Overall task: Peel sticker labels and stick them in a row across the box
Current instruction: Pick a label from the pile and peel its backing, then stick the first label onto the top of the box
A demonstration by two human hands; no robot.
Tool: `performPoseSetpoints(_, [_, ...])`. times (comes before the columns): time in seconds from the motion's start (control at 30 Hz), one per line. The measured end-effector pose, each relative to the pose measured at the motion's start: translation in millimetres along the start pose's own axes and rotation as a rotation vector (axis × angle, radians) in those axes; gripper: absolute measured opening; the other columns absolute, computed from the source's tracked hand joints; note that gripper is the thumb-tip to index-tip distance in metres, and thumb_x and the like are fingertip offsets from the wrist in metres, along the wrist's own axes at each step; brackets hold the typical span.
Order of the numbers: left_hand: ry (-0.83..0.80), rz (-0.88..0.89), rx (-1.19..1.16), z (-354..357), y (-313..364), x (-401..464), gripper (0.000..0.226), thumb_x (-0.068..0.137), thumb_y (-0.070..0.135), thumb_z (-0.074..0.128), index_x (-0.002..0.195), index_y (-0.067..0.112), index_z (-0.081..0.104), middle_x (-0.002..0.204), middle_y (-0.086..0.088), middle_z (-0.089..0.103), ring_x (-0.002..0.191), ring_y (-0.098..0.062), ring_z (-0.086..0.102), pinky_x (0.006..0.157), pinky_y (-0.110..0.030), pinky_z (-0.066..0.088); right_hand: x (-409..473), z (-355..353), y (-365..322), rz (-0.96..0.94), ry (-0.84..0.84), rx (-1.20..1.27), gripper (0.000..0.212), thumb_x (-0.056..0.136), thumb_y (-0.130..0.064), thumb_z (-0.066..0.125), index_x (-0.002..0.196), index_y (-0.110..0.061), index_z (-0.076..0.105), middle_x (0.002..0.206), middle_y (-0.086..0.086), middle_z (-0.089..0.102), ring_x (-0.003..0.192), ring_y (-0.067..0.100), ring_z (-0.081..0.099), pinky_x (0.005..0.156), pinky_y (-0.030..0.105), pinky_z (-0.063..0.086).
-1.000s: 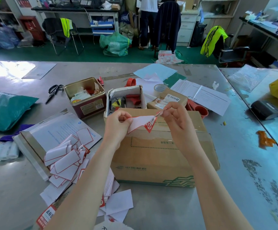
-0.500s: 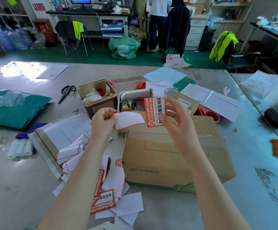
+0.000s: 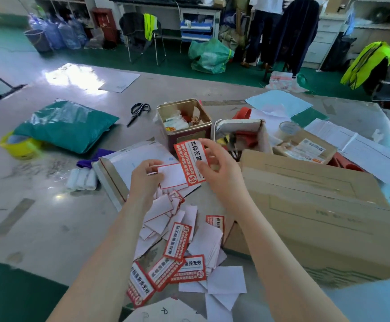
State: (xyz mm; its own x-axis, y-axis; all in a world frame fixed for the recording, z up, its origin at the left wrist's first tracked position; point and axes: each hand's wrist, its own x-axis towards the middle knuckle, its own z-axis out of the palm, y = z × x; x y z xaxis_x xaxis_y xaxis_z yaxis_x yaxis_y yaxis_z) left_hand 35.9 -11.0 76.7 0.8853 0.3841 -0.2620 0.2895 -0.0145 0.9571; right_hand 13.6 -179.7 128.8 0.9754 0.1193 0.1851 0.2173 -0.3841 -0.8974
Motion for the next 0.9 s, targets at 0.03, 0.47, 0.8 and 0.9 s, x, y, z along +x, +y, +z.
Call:
performPoseSetpoints(0.03, [0.001,-0.017,0.007,-6.8,-7.4,5.5,0.030,0.085,-0.013,0.052,0.101,0.011,0.058,0.104,-0.014,0.061,0.095,-0.030,0.063,0.069,-0.032,0.056,2.3,10.2,0.5,0.011,-0.018,-0.005,0.043,0.092,-0.016,0.054,0.133,-0.025,0.047,0.118,-0.001,0.060,0.104,0.011,0.058,0.090,0.038,0.053])
performPoseSetpoints(0.47, [0.090,-0.138,0.271,-61.5,-105.4,46.9,0.021,0.082,-0.005,0.056,0.095,0.012,0.055,0.074,-0.004,0.049,0.066,-0.025,0.049,0.063,-0.043,0.051,18.7,93.9,30.1,0.137,-0.252,-0.164,0.040,0.092,-0.010,0.052,0.132,-0.017,0.050,0.128,0.003,0.058,0.114,0.013,0.052,0.096,0.027,0.044])
performPoseSetpoints(0.8, [0.105,-0.068,0.725,-57.7,-127.4,54.5,0.032,0.087,0.007,0.054,0.116,0.018,0.055,0.094,-0.002,0.064,0.096,-0.027,0.059,0.093,-0.042,0.045,18.0,107.4,52.7,0.221,-0.330,-0.166,0.038,0.096,-0.013,0.045,0.134,-0.021,0.047,0.128,0.002,0.057,0.098,0.002,0.051,0.067,0.007,0.041])
performPoseSetpoints(0.9, [0.089,-0.045,0.813,-57.9,-129.7,56.9,0.032,0.087,0.007,0.053,0.118,0.018,0.053,0.102,-0.004,0.066,0.099,-0.028,0.058,0.094,-0.042,0.044,17.8,107.5,54.7,0.235,-0.334,-0.154,0.039,0.097,-0.014,0.044,0.134,-0.022,0.046,0.127,0.001,0.057,0.097,0.001,0.051,0.069,0.008,0.043])
